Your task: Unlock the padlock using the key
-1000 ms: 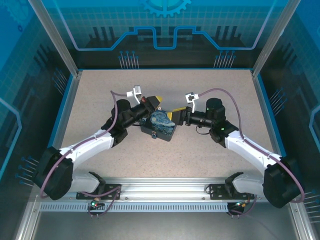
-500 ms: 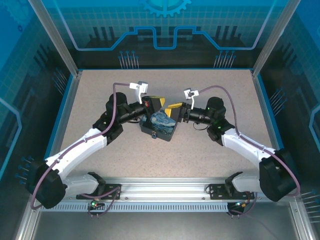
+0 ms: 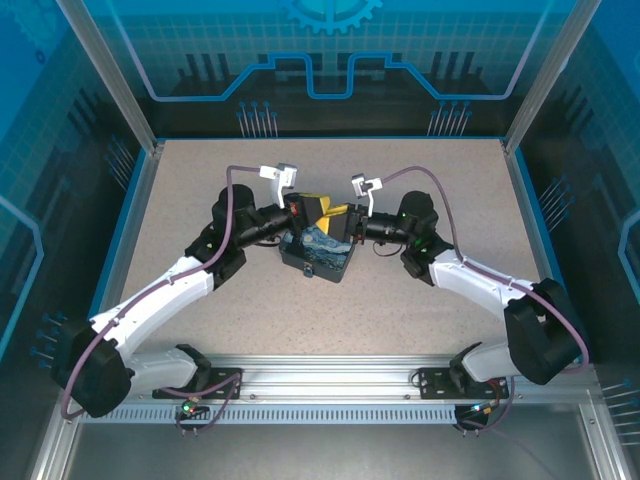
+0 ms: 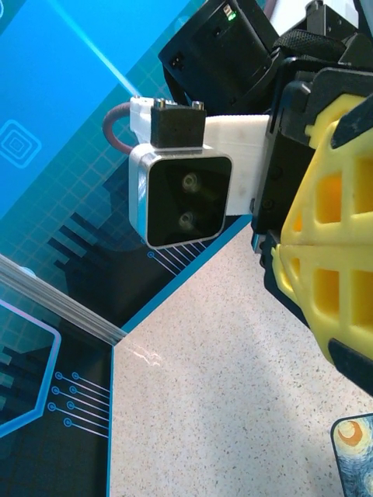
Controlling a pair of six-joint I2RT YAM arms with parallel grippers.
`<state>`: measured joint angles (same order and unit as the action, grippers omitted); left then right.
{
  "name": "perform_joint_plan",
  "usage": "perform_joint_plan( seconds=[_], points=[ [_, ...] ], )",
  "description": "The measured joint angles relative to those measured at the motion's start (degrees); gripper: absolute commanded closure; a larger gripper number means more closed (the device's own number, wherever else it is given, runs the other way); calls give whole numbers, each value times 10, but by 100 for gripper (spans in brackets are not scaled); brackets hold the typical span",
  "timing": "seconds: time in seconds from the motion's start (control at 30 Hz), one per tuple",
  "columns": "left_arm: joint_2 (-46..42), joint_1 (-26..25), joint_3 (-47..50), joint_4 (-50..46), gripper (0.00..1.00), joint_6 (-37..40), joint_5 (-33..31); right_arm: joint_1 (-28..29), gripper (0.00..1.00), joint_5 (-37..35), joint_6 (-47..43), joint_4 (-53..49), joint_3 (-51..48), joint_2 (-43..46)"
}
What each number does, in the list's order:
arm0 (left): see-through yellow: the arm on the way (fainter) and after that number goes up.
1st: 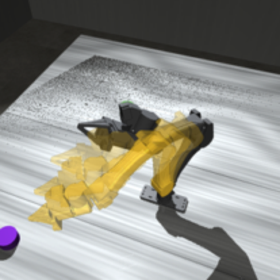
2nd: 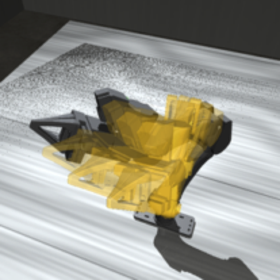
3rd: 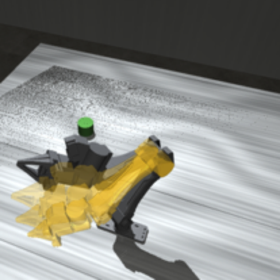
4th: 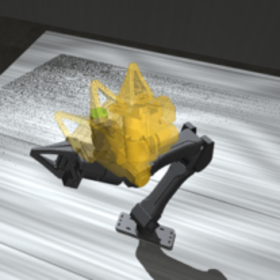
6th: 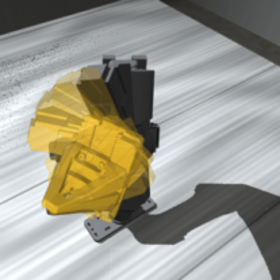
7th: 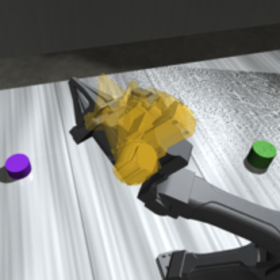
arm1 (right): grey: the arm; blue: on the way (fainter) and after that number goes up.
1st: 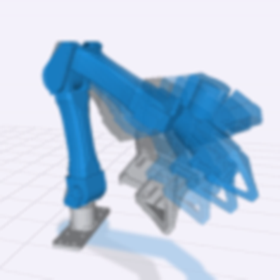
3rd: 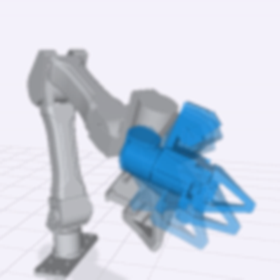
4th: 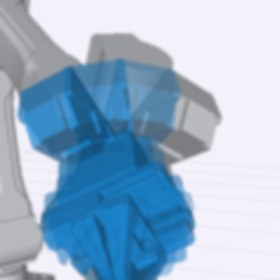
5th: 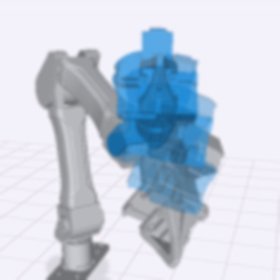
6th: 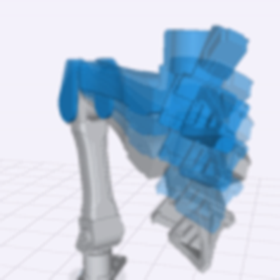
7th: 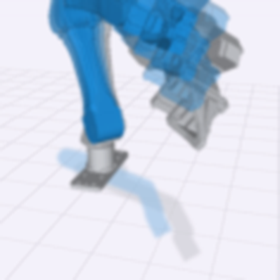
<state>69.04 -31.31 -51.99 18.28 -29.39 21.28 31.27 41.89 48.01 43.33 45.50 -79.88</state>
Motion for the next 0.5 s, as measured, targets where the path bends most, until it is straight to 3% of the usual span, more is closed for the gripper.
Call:
perform_joint_plan(
  seconds=[0.5],
  points=[
    [0,0,0,0,100,-2,-17,6,92,3,13,24,0,-2]
  ],
)
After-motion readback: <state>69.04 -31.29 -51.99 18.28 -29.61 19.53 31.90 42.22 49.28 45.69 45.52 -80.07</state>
